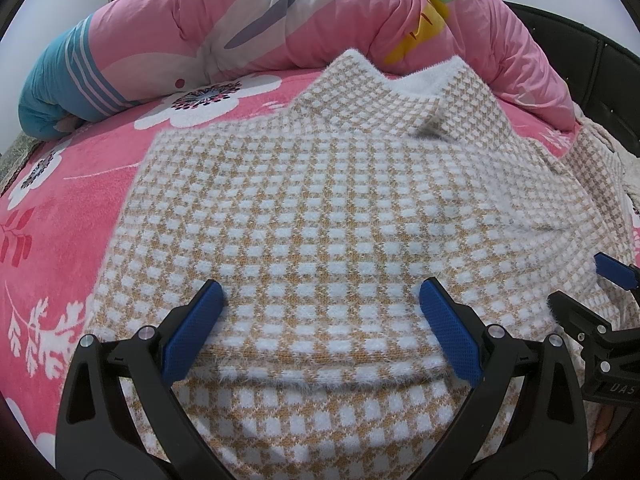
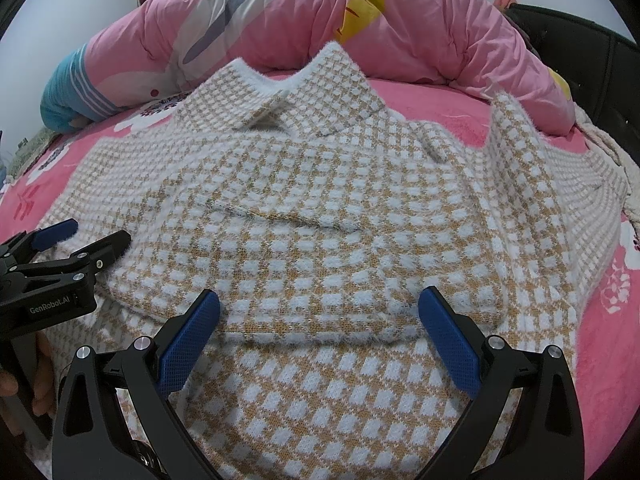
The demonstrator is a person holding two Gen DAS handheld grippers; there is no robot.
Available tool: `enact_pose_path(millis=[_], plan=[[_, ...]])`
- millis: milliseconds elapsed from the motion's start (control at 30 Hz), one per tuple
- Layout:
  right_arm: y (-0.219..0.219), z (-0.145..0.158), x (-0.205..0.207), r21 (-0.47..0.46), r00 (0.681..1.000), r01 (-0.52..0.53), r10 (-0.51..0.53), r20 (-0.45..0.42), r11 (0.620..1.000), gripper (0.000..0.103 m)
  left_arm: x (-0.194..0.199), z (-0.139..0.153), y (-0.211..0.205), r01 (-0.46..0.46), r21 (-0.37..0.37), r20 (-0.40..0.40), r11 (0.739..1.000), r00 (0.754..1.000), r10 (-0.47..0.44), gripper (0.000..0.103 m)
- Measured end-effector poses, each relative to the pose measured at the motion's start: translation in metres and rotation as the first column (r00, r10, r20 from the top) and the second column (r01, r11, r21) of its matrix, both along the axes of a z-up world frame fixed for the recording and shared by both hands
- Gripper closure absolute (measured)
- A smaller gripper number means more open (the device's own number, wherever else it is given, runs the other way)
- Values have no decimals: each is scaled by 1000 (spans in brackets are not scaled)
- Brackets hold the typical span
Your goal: Fold large clothes
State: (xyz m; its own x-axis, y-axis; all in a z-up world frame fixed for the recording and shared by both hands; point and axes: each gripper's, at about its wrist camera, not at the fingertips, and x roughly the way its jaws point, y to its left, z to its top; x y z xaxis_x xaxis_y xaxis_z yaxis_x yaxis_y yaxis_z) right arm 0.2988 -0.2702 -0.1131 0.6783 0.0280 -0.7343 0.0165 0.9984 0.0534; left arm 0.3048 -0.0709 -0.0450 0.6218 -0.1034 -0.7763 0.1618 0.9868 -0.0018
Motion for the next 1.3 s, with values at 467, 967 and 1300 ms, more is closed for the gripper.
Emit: enact_pose_path(millis=[467,967,1300], plan=[[0,4,0,0,999,-8,8,-36,1000,6,0,0,0,0,0,2,1000,1000,0,8],[-116,57,-120,75,984,175,-177,17,982,6,-9,35,-4,18,-80,99,997,995,-10,8],[-206,45,-134,254,949,309,-315,-18,917,6,37,47,-87,155,-96,90,983,985,-147,8]])
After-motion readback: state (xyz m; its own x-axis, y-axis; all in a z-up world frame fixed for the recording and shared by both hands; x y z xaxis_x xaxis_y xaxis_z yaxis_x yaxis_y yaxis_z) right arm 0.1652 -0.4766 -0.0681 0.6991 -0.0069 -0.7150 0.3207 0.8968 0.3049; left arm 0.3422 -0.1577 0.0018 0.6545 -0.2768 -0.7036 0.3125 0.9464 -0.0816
